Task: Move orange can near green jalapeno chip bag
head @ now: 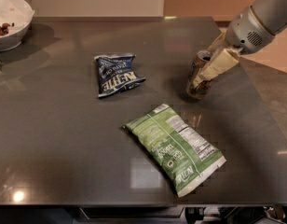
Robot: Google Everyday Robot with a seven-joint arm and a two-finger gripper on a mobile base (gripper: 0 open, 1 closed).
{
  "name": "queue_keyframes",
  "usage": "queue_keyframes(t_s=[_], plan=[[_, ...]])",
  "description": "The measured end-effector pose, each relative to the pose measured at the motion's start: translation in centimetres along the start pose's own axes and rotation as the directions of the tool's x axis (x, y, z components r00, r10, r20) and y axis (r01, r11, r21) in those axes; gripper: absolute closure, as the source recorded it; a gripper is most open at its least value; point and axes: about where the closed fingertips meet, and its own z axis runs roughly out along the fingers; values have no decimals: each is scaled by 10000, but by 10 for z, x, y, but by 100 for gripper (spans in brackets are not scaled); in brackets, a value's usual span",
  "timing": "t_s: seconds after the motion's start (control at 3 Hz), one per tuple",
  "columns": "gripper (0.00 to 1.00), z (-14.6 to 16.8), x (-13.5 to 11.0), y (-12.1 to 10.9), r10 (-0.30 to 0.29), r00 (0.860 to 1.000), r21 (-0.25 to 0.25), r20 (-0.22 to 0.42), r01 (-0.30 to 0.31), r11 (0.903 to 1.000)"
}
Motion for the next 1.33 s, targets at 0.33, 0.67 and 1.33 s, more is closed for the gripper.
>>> queue_keyframes(t_s=[0.33,0.67,1.33], plan=[[100,-3,9,23,-67,9997,-167,-224,63,9998],[82,-4,17,42,-221,9984,-289,-517,206,9994],[35,5,28,69,-252,9973,-609,-684,210,9979]])
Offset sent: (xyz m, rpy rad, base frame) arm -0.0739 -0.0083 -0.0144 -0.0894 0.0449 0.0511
